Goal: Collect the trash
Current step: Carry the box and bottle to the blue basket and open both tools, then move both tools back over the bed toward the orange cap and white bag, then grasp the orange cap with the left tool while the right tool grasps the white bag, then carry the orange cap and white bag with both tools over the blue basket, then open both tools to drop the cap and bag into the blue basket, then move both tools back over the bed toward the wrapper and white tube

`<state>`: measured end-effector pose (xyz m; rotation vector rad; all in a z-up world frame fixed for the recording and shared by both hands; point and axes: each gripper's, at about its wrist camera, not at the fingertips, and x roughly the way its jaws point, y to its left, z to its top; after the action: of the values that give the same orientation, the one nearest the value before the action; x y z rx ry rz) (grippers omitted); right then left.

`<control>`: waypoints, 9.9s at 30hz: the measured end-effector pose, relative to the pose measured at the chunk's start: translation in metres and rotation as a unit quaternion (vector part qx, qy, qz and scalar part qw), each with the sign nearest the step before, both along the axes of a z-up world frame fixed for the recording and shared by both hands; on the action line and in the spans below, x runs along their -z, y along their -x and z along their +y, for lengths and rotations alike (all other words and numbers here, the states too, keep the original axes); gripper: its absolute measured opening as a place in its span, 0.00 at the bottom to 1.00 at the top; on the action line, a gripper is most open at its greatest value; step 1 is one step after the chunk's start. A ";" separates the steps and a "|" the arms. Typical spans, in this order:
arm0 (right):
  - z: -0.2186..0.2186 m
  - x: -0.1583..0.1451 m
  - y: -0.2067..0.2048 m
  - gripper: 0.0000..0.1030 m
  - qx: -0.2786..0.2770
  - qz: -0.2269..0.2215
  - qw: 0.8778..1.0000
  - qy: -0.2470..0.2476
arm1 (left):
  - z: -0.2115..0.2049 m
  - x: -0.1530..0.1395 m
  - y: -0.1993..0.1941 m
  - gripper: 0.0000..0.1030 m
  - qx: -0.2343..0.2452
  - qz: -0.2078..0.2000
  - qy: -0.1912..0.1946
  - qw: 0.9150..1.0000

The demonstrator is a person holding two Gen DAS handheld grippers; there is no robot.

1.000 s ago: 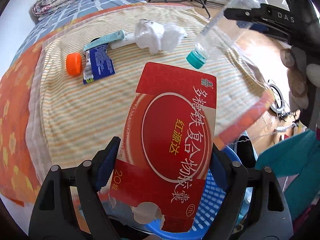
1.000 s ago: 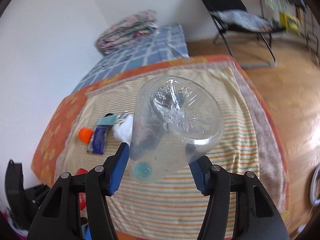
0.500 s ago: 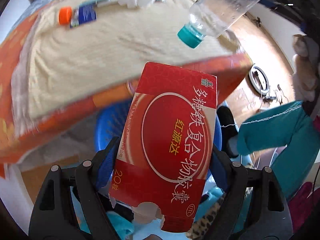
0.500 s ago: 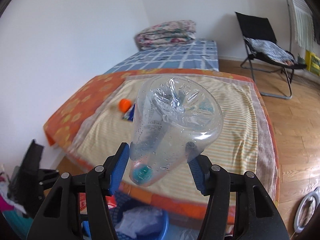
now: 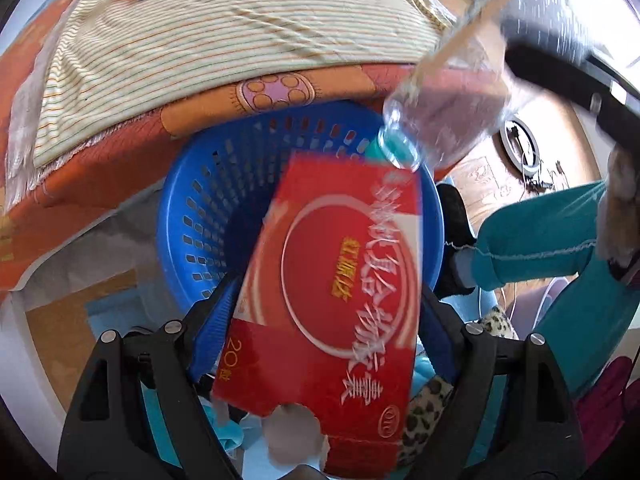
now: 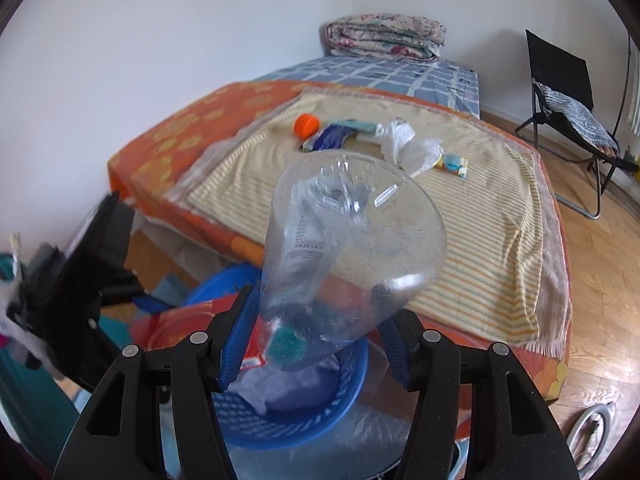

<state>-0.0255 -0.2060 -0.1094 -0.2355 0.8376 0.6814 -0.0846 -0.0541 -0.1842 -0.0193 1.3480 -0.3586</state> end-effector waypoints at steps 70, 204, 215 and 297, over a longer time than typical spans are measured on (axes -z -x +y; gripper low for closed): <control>0.000 -0.040 -0.108 0.70 0.090 0.017 0.995 -0.044 | 0.111 -0.098 -0.186 0.82 -0.164 -0.198 -0.045 0.965; 0.014 0.048 -0.001 0.09 -0.027 0.138 0.990 0.013 | 0.020 -0.010 -0.015 0.21 -0.050 -0.090 0.020 0.995; 0.016 0.050 -0.004 0.32 -0.022 0.146 0.989 0.022 | 0.024 -0.011 -0.016 0.49 -0.061 -0.093 0.011 0.994; 0.041 0.027 -0.326 0.68 0.047 0.076 0.996 -0.019 | 0.095 -0.014 -0.319 0.66 -0.188 -0.125 -0.030 0.974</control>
<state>0.3008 -0.1645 -0.1367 -0.1103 0.9745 0.6322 0.2345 0.0407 -0.1700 -0.1728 1.0752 0.0020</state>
